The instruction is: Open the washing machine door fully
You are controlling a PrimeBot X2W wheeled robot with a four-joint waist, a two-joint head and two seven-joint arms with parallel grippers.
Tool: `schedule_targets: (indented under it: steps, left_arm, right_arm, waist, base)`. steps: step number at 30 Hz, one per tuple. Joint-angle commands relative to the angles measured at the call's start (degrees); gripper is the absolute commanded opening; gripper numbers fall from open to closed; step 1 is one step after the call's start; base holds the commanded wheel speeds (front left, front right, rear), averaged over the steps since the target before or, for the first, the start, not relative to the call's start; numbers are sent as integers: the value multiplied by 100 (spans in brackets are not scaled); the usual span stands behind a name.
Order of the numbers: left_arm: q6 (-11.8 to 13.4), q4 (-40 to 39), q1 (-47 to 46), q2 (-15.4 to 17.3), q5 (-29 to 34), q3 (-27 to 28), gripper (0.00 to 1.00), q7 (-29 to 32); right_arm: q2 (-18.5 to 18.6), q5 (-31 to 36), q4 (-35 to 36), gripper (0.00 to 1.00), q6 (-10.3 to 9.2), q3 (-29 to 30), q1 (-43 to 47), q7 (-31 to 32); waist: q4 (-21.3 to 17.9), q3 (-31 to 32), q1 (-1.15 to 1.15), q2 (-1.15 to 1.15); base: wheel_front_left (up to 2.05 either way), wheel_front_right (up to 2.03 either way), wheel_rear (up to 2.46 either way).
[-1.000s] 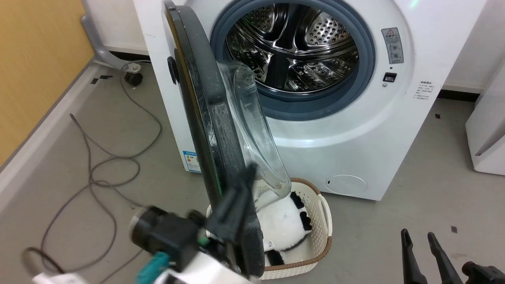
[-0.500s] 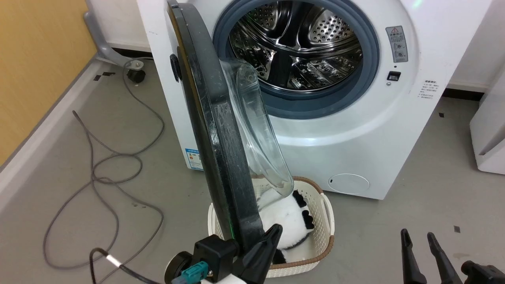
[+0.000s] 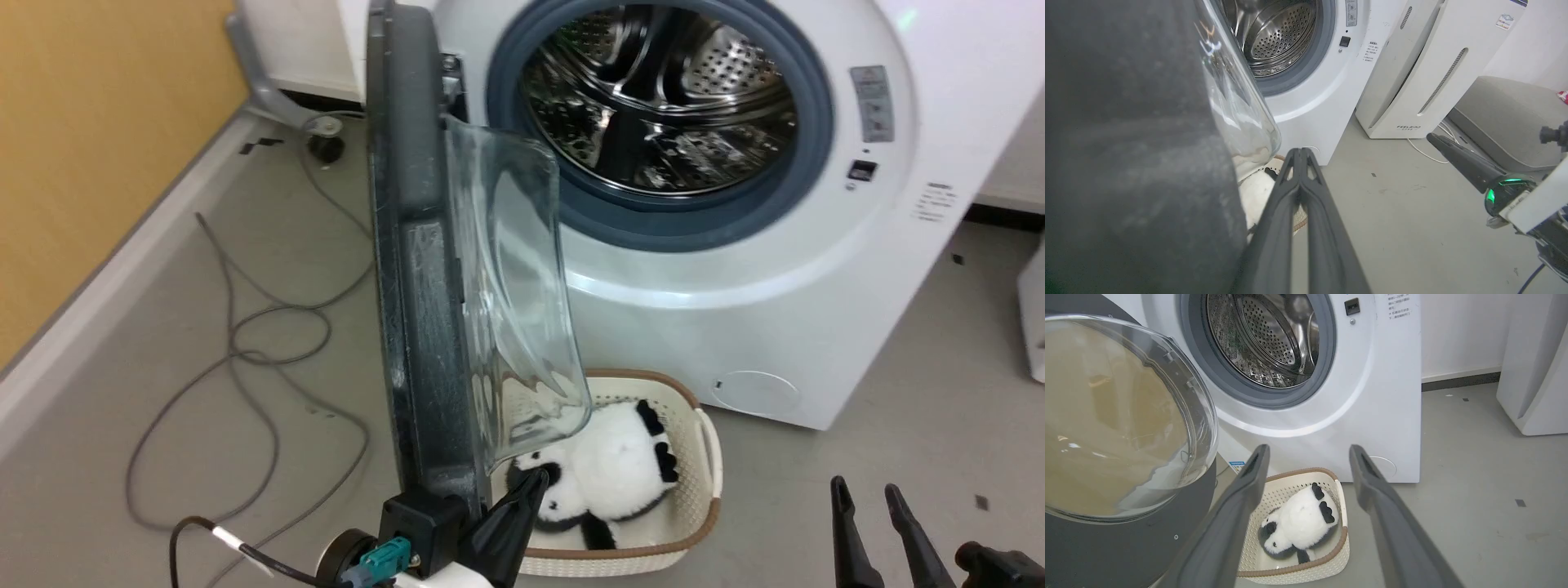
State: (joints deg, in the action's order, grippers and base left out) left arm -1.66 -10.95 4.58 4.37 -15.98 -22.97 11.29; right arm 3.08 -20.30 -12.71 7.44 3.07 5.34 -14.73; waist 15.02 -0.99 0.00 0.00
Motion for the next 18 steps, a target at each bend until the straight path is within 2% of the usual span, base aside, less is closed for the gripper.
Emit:
schedule_targets:
  steps: [1,10,18]
  left_arm:
    - [82,76,-128,25,-18,133,0,-41]
    - [218,158,-252,101,-93,440,0,-193]
    - [459,224,-431,226,-213,997,0,-438]
  right_arm:
    - [-20,-68,-31,100,5,-19,-5,-27]
    - [-20,-64,-78,100,5,-119,-38,-27]
    - [-20,94,-124,100,5,-212,-161,-27]
  waist:
    - [238,33,0,0]
    - [892,6,0,0]
    - [1341,-218,0,0]
  base:
    - [0,0,0]
    - [0,0,0]
    - [0,0,0]
